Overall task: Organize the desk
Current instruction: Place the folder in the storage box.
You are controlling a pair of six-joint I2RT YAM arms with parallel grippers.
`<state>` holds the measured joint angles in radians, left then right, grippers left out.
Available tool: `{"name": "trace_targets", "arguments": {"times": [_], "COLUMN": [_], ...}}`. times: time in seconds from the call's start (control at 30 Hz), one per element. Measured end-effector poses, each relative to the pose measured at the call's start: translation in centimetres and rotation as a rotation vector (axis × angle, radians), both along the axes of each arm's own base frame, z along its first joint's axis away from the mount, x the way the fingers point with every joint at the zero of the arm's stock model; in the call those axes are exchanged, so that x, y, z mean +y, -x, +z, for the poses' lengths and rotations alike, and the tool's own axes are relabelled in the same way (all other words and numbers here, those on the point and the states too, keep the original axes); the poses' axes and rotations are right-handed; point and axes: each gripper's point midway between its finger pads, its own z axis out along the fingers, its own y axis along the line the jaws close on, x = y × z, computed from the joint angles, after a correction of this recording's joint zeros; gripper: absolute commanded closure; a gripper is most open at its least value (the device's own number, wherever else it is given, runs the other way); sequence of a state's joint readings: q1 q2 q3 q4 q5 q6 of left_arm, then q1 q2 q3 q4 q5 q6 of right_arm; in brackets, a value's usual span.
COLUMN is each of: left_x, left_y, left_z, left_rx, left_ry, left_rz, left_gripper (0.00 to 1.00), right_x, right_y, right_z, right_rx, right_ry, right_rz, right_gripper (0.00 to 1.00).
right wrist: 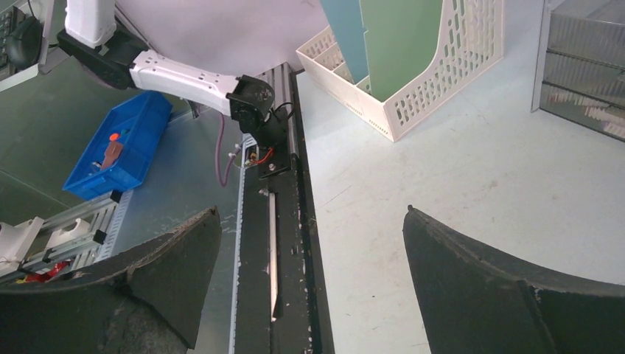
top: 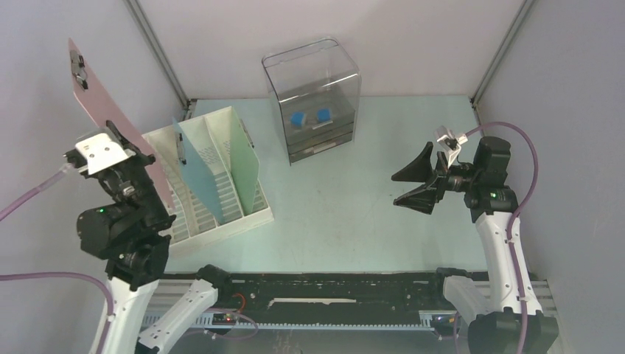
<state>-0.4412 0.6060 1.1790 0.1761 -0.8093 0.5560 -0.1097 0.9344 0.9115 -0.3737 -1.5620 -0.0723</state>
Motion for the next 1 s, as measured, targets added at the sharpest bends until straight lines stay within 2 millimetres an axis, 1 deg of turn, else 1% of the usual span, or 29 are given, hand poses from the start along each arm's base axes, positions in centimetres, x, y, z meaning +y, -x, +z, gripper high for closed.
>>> {"name": "trace_targets", "arguments": {"times": [0.07, 0.2, 0.3, 0.4, 0.47, 0.57, 0.73, 0.83, 1.0], "left_x": [0.3, 0.3, -0.3, -0.9, -1.2, -1.1, -0.6, -0.3, 0.0], "left_y": [-0.8, -3.1, -5.0, -6.2, -6.8, -7.0, -7.5, -7.8, -8.2], "left_z": [-0.8, -3.8, -7.3, -10.2, -11.7, -13.3, -17.3, -18.5, -19.3], "left_rx": [0.013, 0.051, 0.097, 0.143, 0.165, 0.17, 0.196, 0.215, 0.21], "left_ry": [-0.006, -0.008, -0.003, 0.0, -0.001, -0.001, -0.006, -0.017, -0.034], "left_rz": [0.026, 0.02, -0.029, -0.073, -0.095, -0.096, -0.081, -0.078, -0.092], "left_gripper": [1.0, 1.0, 1.0, 1.0, 1.0, 1.0, 1.0, 1.0, 1.0], "right_x": [0.0, 0.0, 0.0, 0.0, 0.0, 0.0, 0.0, 0.0, -0.1], "right_y": [0.0, 0.0, 0.0, -0.1, -0.1, -0.1, -0.1, -0.1, -0.3], "right_z": [0.0, 0.0, 0.0, 0.0, -0.1, -0.1, -0.1, -0.1, -0.2], "right_rx": [0.0, 0.003, 0.003, 0.005, 0.006, 0.007, 0.008, 0.009, 0.013], "right_ry": [0.0, 0.0, 0.0, -0.001, -0.001, -0.001, -0.001, -0.001, -0.002], "right_rz": [-0.002, -0.002, -0.002, -0.002, -0.002, -0.002, -0.002, -0.002, -0.007], "right_gripper": [0.0, 0.0, 0.0, 0.0, 0.0, 0.0, 0.0, 0.0, 0.0]}}
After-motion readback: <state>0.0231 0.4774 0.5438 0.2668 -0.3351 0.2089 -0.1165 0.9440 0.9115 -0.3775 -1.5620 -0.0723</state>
